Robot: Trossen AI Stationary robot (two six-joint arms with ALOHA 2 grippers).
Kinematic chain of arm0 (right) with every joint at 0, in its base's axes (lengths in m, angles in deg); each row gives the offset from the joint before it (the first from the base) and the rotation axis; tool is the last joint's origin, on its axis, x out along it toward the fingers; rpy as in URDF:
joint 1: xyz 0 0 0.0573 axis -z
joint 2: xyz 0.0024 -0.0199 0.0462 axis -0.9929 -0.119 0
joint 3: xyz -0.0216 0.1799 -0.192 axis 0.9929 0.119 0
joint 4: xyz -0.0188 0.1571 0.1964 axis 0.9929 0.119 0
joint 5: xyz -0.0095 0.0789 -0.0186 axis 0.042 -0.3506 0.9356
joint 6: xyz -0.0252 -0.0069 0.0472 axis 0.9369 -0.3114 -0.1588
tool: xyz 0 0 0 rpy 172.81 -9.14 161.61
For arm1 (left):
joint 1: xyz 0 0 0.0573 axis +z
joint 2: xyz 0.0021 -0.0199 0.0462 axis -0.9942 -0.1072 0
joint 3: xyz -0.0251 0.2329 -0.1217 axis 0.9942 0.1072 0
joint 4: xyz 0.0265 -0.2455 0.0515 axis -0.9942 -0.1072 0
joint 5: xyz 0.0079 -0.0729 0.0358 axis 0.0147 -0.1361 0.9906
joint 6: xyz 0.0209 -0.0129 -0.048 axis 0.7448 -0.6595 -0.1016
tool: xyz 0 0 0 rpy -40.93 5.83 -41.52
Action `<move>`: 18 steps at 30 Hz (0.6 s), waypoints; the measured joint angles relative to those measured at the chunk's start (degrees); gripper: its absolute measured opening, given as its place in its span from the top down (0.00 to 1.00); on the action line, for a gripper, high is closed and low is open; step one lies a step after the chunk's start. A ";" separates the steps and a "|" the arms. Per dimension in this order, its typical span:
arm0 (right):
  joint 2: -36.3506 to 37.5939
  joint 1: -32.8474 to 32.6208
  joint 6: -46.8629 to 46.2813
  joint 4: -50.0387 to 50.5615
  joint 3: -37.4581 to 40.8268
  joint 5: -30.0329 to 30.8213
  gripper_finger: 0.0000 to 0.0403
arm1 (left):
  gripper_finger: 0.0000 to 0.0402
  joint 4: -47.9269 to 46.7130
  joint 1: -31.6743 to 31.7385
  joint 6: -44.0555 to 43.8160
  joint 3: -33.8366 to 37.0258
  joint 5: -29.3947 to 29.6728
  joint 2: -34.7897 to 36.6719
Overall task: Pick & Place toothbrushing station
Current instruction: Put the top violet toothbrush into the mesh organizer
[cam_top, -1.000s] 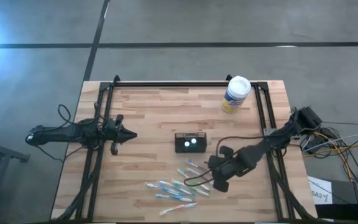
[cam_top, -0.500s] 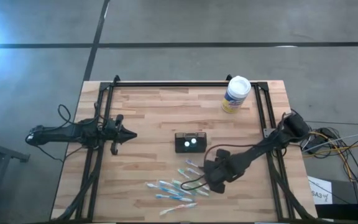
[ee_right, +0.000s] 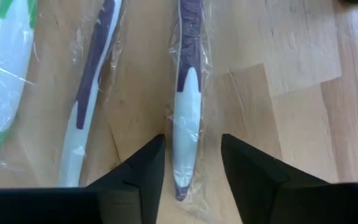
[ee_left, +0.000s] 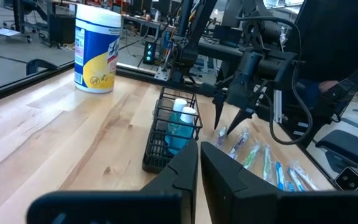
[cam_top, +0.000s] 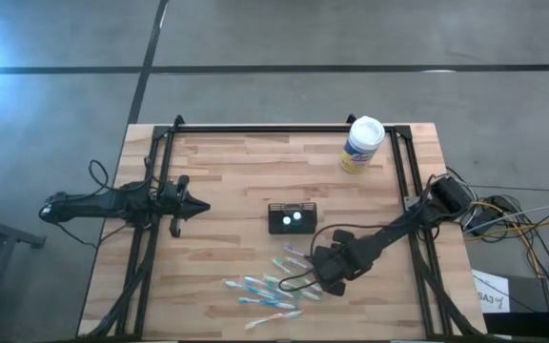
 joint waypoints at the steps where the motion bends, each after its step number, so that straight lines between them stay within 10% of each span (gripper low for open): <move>1: 0.00 0.00 -0.10 0.01 -0.01 -0.14 0.65 | 0.94 0.01 -0.01 0.00 0.00 0.01 0.00; 18: 0.45 0.19 5.14 1.28 -0.01 -0.04 0.95 | 0.94 0.20 0.00 0.09 0.02 0.17 0.00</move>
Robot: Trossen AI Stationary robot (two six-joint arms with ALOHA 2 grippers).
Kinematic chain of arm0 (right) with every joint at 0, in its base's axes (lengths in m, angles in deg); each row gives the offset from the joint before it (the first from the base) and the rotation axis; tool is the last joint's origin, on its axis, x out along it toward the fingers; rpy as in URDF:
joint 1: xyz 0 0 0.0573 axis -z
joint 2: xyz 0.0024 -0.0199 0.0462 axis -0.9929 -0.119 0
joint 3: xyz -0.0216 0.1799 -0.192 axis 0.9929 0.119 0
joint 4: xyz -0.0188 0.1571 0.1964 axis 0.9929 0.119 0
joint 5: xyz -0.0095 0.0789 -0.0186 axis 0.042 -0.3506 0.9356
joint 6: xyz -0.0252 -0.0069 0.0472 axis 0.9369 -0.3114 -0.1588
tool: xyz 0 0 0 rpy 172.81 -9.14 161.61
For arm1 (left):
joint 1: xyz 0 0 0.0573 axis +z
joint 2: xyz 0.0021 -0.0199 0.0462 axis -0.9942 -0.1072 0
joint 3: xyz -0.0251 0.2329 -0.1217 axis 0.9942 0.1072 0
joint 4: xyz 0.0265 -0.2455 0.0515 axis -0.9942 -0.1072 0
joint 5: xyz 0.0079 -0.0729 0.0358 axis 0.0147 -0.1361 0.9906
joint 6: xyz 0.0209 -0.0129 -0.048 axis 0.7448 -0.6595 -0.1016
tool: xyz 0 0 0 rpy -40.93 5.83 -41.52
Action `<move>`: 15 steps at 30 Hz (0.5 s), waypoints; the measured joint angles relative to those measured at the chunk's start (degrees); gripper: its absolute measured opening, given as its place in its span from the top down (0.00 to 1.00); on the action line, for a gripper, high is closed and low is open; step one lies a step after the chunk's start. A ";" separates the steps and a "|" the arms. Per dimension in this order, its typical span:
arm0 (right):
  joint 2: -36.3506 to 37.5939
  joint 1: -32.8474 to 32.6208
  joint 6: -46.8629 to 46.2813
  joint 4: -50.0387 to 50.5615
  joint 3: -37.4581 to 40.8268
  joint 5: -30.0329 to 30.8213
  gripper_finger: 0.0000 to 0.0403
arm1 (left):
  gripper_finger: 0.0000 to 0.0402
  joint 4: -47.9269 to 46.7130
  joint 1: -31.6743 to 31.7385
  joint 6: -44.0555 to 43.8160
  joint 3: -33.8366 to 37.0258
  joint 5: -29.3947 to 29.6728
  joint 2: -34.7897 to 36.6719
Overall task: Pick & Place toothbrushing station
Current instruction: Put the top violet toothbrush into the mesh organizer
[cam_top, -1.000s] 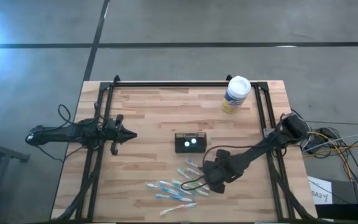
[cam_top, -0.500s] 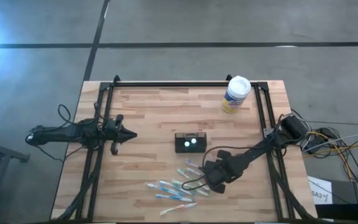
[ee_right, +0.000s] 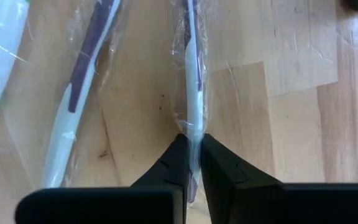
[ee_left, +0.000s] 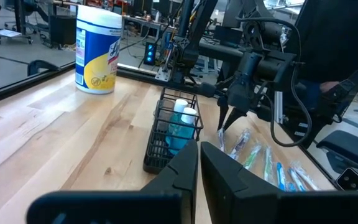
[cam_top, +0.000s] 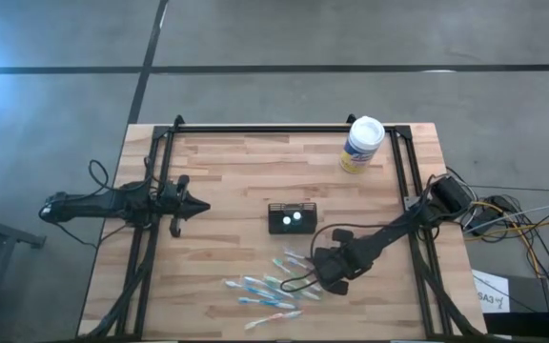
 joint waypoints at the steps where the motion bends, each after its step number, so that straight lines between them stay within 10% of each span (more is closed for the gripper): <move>1: 0.27 0.01 0.03 0.41 0.09 0.43 0.95 | 0.94 0.00 0.00 0.00 0.00 -0.02 0.00; 15: 13.69 -1.16 -1.77 0.48 0.14 5.53 0.94 | 0.94 2.19 0.00 -2.31 -0.38 -0.02 0.02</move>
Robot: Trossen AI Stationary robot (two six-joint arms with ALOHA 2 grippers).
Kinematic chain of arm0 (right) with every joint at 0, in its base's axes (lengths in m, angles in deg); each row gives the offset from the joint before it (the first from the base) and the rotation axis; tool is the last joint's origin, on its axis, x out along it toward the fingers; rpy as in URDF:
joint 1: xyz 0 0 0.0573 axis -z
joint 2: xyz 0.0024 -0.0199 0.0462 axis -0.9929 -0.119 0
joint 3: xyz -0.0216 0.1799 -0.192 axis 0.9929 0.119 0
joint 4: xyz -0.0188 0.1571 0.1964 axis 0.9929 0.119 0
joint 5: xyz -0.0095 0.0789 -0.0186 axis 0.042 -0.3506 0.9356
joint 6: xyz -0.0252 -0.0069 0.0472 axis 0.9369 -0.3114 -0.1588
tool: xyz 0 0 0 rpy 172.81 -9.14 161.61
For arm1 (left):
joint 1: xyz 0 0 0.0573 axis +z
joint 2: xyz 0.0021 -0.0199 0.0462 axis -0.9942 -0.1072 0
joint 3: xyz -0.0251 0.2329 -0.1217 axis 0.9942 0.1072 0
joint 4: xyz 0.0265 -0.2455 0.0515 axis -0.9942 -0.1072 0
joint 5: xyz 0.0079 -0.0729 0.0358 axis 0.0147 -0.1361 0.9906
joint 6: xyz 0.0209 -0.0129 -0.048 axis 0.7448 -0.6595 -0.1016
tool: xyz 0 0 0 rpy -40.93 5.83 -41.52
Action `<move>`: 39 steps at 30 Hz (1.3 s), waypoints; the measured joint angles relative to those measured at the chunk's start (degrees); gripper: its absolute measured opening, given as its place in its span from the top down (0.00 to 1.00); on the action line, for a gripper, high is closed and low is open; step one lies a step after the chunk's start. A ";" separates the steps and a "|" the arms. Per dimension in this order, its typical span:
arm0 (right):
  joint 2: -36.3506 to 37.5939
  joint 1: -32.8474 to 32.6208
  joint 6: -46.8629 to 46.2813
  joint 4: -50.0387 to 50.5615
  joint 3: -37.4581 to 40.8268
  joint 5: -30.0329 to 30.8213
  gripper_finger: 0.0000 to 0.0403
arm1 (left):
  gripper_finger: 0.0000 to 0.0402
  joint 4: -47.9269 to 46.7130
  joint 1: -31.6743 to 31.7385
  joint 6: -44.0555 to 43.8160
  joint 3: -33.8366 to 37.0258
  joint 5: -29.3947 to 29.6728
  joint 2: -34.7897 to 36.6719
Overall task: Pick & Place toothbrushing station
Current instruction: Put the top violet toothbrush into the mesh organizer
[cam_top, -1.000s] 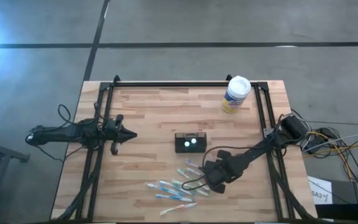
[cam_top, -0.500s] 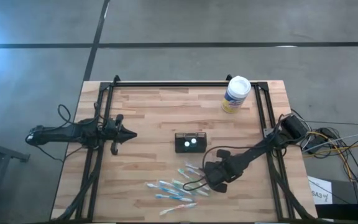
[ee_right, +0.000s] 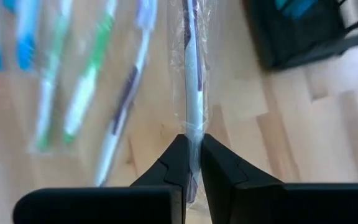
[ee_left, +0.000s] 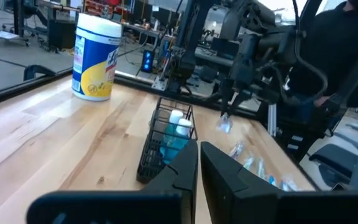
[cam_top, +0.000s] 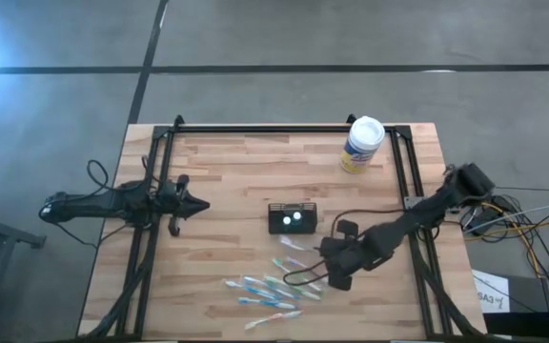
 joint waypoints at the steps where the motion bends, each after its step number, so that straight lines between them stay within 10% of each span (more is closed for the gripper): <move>1: 1.41 -0.27 0.00 -0.04 0.00 0.74 0.94 | 0.94 -0.02 0.00 -0.14 -0.04 0.00 0.02; 15: 18.26 -3.47 8.60 -5.84 0.72 14.46 0.94 | 0.94 1.29 0.04 1.50 0.21 0.28 0.02; 31: 15.21 -3.62 41.92 -50.25 11.84 18.98 0.94 | 0.93 12.25 -0.01 -5.42 0.50 -6.40 -1.47; 35: 14.86 -3.53 42.42 -57.29 16.91 18.96 0.94 | 0.86 24.31 -0.27 -5.23 1.22 -16.02 -3.16; 39: 14.93 -2.46 42.64 -62.41 21.73 20.28 0.94 | 0.74 27.86 -0.41 -2.39 1.23 -13.50 -5.32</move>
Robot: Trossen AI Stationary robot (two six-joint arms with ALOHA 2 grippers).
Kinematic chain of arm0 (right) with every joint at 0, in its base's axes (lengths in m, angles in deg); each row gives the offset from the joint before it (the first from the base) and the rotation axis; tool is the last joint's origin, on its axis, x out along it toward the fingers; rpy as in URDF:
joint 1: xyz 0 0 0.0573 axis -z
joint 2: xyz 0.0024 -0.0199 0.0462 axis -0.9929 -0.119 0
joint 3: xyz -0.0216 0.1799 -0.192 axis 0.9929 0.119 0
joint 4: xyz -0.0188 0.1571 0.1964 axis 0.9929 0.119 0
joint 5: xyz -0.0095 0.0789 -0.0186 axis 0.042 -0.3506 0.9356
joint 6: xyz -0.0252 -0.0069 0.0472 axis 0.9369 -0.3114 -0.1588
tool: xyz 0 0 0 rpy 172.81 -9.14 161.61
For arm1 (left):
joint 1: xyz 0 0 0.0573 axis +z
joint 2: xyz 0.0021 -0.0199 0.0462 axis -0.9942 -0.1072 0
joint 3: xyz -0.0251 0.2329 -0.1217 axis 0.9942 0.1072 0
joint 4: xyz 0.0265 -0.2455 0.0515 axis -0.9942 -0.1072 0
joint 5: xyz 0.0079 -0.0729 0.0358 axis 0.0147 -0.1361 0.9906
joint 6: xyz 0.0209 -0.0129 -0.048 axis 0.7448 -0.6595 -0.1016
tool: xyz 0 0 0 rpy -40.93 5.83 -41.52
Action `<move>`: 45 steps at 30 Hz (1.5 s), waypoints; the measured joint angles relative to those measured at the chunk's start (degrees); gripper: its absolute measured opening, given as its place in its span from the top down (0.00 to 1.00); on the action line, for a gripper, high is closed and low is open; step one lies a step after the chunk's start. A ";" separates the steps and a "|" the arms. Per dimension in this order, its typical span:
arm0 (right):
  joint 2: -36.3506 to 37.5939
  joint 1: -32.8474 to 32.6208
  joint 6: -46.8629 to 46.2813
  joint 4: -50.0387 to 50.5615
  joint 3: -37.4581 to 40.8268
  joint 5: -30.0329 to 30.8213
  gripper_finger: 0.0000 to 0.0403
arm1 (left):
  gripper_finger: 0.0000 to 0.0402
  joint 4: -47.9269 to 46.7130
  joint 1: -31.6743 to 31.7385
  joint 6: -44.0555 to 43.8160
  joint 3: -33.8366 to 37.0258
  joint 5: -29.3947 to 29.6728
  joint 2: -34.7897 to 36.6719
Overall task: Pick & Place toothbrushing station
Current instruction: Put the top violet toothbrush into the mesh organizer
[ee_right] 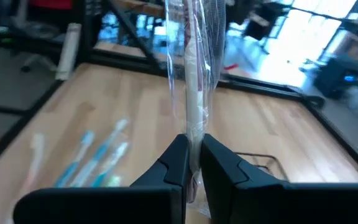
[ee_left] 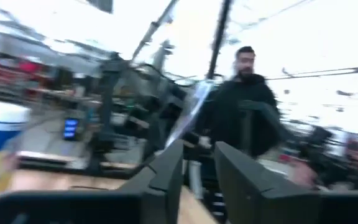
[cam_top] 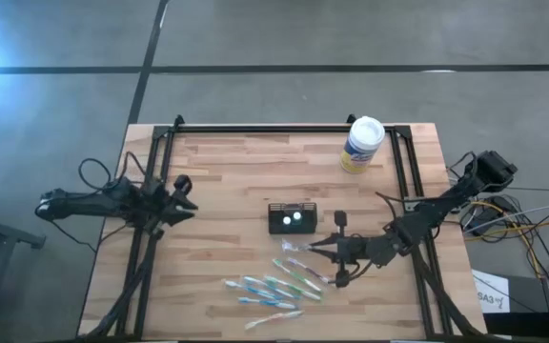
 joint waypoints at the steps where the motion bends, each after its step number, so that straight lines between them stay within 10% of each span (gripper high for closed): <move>1: 0.03 0.55 0.00 -1.34 0.96 0.48 0.94 | 0.71 -0.01 0.01 0.11 -0.04 2.06 -0.74; 9: 0.09 6.90 0.35 -4.91 4.96 1.41 0.94 | 0.52 5.14 0.01 -3.48 -0.04 9.21 -8.70; 22: 0.00 11.38 6.52 -11.49 4.98 -13.92 0.94 | 0.55 7.95 -0.68 -4.73 -2.35 13.21 -21.00; 45: -0.02 11.30 4.90 -11.61 5.12 -13.92 0.94 | 0.55 8.10 -2.15 0.39 -8.07 13.13 -29.77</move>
